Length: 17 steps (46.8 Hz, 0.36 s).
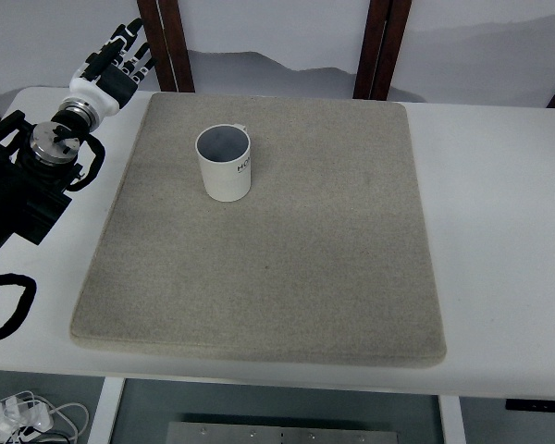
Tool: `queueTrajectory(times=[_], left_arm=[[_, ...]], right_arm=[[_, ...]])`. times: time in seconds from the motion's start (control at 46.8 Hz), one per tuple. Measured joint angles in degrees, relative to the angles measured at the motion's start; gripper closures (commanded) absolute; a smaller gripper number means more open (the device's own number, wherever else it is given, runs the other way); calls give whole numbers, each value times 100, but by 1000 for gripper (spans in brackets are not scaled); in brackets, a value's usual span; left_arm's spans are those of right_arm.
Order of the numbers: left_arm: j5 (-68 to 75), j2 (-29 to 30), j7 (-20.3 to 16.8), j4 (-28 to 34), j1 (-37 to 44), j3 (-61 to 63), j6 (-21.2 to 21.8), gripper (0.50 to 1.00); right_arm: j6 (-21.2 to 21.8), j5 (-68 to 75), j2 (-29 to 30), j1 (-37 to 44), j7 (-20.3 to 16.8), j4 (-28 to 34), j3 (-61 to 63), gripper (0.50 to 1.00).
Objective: Flip white cup upright
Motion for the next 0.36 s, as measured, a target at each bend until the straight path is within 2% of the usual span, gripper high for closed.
queueTrajectory(times=[0.363], left_arm=[[-102, -234, 15, 114, 67, -335, -3, 506]], right_arm=[[10, -1, 0, 1, 2, 9, 68, 548]])
